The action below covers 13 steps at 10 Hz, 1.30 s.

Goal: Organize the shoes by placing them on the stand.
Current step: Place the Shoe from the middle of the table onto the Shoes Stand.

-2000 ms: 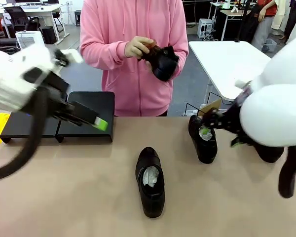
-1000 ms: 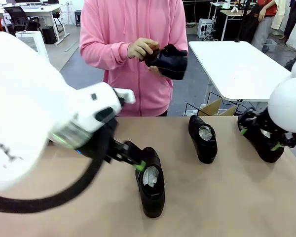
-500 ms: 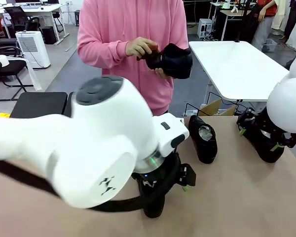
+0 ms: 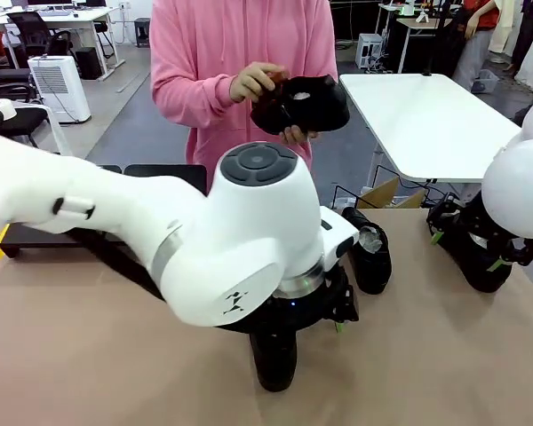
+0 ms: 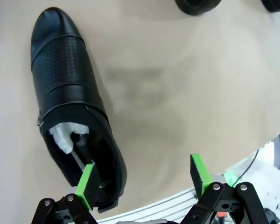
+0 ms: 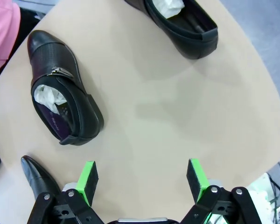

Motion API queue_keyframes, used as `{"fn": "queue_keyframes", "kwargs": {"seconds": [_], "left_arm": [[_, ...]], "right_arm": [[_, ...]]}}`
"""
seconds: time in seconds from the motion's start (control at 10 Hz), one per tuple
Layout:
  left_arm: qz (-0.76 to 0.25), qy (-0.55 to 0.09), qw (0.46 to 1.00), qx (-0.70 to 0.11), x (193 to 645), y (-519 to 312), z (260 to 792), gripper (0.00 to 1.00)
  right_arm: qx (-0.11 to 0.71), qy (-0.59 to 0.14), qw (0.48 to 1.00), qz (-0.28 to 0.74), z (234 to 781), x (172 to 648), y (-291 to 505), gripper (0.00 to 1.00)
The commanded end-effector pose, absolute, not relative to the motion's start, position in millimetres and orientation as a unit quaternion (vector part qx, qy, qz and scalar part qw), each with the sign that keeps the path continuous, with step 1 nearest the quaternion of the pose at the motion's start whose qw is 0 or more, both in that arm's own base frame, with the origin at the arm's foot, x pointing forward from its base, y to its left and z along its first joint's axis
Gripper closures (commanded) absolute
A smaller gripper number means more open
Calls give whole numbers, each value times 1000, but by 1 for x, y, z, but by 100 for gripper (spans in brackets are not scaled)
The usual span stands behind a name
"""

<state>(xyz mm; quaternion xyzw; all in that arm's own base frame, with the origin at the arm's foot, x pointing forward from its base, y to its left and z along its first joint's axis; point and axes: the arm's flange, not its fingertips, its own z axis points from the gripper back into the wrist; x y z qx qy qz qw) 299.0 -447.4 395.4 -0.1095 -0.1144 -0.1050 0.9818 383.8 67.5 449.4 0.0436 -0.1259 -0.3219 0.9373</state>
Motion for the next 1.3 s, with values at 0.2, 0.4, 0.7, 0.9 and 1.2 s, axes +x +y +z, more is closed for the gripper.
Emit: {"fn": "queue_keyframes", "kwargs": {"seconds": [0.2,0.4,0.7,0.9,1.2], "left_arm": [[-78,-108,989,-64,317,-478,356,0],[-71,-113,989,-60,323,-480,345,0],[-66,-108,991,-49,324,-477,342,45],[-65,-112,991,-39,323,-475,343,81],[-58,-111,991,-38,324,-468,346,100]], "right_arm": [[50,-130,937,-321,449,383,66,0],[50,-130,937,-321,449,383,66,0],[50,-130,937,-321,449,383,66,0],[50,-130,937,-321,449,383,66,0],[50,-130,937,-321,449,383,66,0]]}}
